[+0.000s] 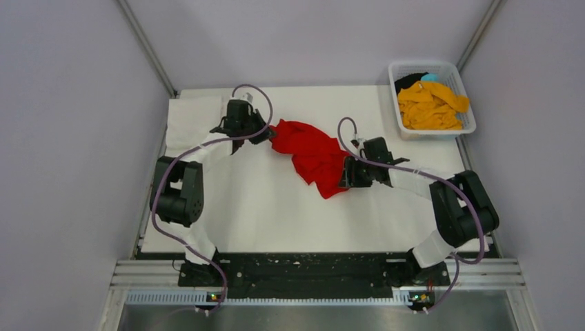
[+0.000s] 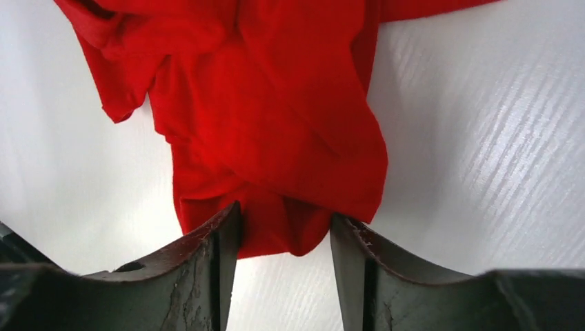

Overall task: Fold and stack the t-shirts
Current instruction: Flatten out the tshirt

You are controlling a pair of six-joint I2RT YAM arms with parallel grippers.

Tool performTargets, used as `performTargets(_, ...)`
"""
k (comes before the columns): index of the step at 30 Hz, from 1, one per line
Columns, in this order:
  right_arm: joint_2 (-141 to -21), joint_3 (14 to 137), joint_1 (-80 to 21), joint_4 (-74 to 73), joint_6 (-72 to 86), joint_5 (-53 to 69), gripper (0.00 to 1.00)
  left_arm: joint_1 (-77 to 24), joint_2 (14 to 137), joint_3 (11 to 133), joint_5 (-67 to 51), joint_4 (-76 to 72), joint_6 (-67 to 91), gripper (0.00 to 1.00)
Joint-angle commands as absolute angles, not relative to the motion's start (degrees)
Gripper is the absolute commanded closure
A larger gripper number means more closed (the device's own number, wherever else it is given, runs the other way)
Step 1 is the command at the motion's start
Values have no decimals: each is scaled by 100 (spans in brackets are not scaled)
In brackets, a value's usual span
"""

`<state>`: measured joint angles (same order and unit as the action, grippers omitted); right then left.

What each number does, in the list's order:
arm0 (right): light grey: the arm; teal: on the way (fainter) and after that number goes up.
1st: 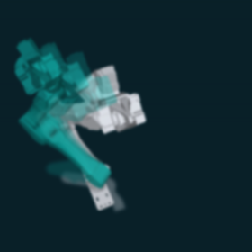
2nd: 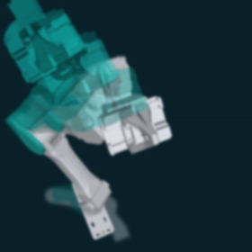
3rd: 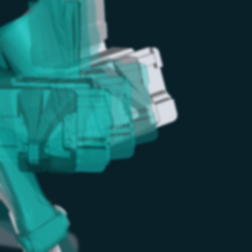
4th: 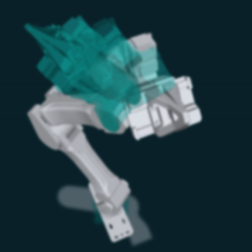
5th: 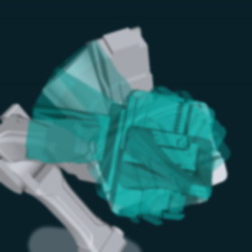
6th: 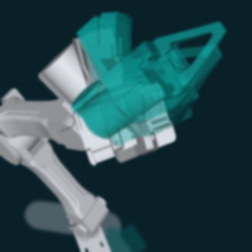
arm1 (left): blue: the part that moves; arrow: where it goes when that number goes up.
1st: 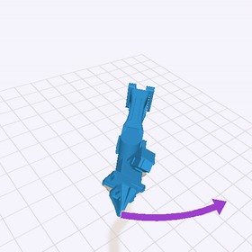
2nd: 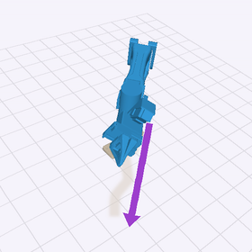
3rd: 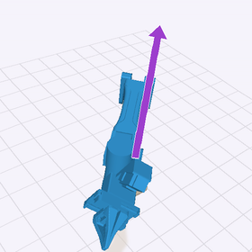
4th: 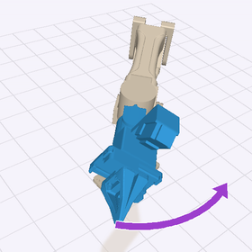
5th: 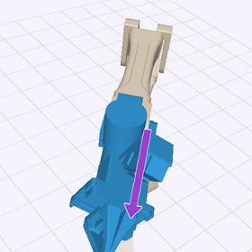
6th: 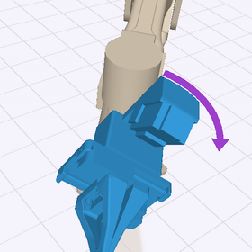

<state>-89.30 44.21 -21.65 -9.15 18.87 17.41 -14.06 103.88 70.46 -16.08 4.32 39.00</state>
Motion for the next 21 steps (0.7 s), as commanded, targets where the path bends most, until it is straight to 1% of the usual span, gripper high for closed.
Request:
performTargets(1, -9192, 4438, -2255, -878, 1713, 2064, 58, -1354, 9823, 6795, -1675, 142, 3807, 100)
performTargets(2, -9195, 4442, -2256, -878, 1730, 1839, 70, -1354, 9715, 6749, -1674, 132, 3789, 100)
performTargets(3, -9190, 4482, -2261, -903, 1766, 1591, 87, -1346, 9620, 6710, -1662, 137, 3775, 100)
performTargets(4, -9150, 4533, -2261, -908, 1815, 1359, 100, -1331, 9507, 6691, -1651, 140, 3763, 100)
performTargets(7, -8793, 4742, -2259, -989, 1891, 565, 100, -1259, 9148, 6708, -1586, 168, 3681, 100)
performTargets(9, -8398, 5024, -2254, -1204, 1897, -391, 100, -1172, 8781, 6741, -1487, 195, 3619, 100)
performTargets(12, -7695, 5412, -2246, -1397, 1793, -1329, 100, -1081, 8215, 6748, -1156, 163, 3512, 100)
performTargets(18, -6234, 5934, -2184, -1269, 1449, -1976, 100, -993, 6913, 6783, -131, 45, 3223, 100)
performTargets(21, -5776, 6281, -2181, -1224, 1147, -2010, 100, -993, 6318, 6784, 419, 50, 3047, 100)
